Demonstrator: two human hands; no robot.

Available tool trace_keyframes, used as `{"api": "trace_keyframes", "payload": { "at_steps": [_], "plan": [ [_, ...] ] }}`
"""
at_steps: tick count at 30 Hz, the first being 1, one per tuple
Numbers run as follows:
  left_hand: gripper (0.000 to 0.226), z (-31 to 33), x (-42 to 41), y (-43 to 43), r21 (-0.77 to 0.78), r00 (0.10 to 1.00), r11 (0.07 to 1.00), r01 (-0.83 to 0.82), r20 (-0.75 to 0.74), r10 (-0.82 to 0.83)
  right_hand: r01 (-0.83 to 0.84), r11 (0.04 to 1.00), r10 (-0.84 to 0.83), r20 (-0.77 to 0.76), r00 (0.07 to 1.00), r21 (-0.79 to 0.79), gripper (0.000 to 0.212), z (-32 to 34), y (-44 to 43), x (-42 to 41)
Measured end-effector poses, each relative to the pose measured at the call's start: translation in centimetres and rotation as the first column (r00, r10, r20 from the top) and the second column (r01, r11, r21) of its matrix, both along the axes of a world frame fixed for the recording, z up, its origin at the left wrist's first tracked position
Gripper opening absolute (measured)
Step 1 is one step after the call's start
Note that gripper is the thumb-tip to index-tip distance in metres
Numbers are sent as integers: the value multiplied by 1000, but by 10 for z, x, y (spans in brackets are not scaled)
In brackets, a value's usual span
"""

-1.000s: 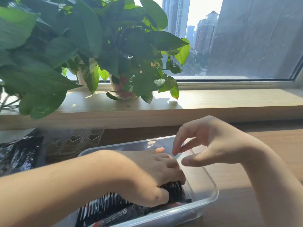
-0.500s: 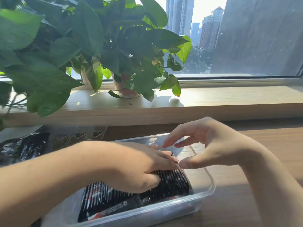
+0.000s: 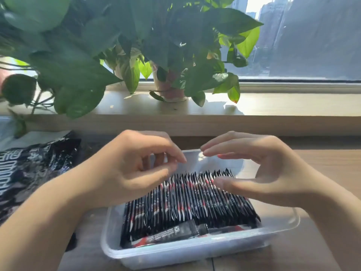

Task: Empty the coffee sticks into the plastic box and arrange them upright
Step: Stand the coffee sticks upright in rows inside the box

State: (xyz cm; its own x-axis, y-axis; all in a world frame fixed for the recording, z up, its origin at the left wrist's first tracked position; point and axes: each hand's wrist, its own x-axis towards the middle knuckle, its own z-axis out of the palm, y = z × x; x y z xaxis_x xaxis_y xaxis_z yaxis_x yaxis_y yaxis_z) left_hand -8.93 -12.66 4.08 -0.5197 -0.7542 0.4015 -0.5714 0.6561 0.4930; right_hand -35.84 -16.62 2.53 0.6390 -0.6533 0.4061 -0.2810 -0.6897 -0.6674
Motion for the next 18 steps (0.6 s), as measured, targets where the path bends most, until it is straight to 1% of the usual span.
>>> {"api": "trace_keyframes", "payload": {
  "at_steps": [4, 7, 9, 12, 16, 18],
  "plan": [
    [4, -4, 4, 4, 179, 983, 981, 73, 153, -101, 10, 1000, -10, -15, 1000, -10, 34, -4, -1, 2],
    [13, -7, 2, 6, 233, 955, 968, 93, 254, -153, 13, 1000, -13, -19, 1000, -26, 33, -4, -1, 3],
    [14, -6, -1, 7, 261, 943, 961, 91, 288, -167, 9, 1000, -10, -26, 1000, -23, 33, -5, -1, 4],
    [27, -2, -7, 8, 332, 923, 940, 85, 330, -200, 14, 1000, -14, -33, 999, -7, 31, -6, -2, 4],
    [37, 8, -26, 0, 367, 850, 930, 32, 480, -218, 12, 1000, -12, -23, 1000, 18, 30, -7, -2, 3],
    [40, 11, -41, -7, 432, 822, 902, -20, 521, -231, 12, 999, -11, -19, 1000, 32, 30, -6, -3, 3]
  ]
}}
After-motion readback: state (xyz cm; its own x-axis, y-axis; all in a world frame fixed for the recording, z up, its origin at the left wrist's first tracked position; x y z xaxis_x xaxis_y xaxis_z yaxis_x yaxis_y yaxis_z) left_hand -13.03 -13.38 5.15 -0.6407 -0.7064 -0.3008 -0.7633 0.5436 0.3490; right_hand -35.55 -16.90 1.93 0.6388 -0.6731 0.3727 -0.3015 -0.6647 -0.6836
